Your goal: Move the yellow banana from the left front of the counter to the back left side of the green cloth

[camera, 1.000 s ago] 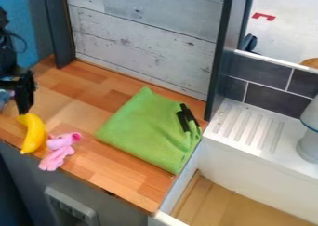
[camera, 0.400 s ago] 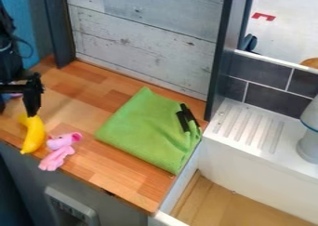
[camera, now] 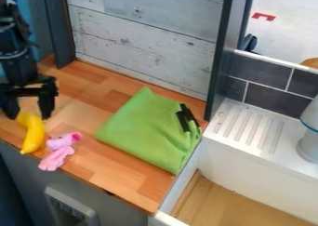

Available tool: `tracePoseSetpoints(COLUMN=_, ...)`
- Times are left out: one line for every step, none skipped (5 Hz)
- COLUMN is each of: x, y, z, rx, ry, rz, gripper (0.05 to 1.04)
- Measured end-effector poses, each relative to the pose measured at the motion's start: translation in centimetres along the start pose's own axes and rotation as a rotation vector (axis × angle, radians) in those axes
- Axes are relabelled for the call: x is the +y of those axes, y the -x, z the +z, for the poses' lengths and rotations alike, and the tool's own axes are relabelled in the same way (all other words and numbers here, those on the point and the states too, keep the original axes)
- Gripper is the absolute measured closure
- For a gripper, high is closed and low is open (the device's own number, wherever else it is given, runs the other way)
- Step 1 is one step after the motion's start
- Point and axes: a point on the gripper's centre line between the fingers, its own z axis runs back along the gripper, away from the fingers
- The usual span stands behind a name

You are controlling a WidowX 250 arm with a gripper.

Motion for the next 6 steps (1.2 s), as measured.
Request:
tracePoseSetpoints(x=-0.4, y=0.0, z=-0.6, rx=0.007, ry=-0.021, rz=0.025, gripper=0.083)
tracePoseSetpoints(x=0.1, y=0.1, z=-1.1, rx=0.022, ry=-0.052, rz=0.057, gripper=0.083)
tracePoseSetpoints(x=0.3, y=0.3, z=-2.2, rx=0.049, ry=-0.065, rz=0.076, gripper=0.083)
tracePoseSetpoints(x=0.7, y=0.5, z=-3.4, rx=0.093, ry=-0.099, rz=0.096, gripper=0.102)
tracePoseSetpoints(x=0.4, y=0.3, z=-3.4, rx=0.082, ry=-0.108, rz=0.09, gripper=0.222)
tracePoseSetpoints(x=0.0, y=0.3, z=-3.4, rx=0.083, ry=-0.102, rz=0.075, gripper=0.48)
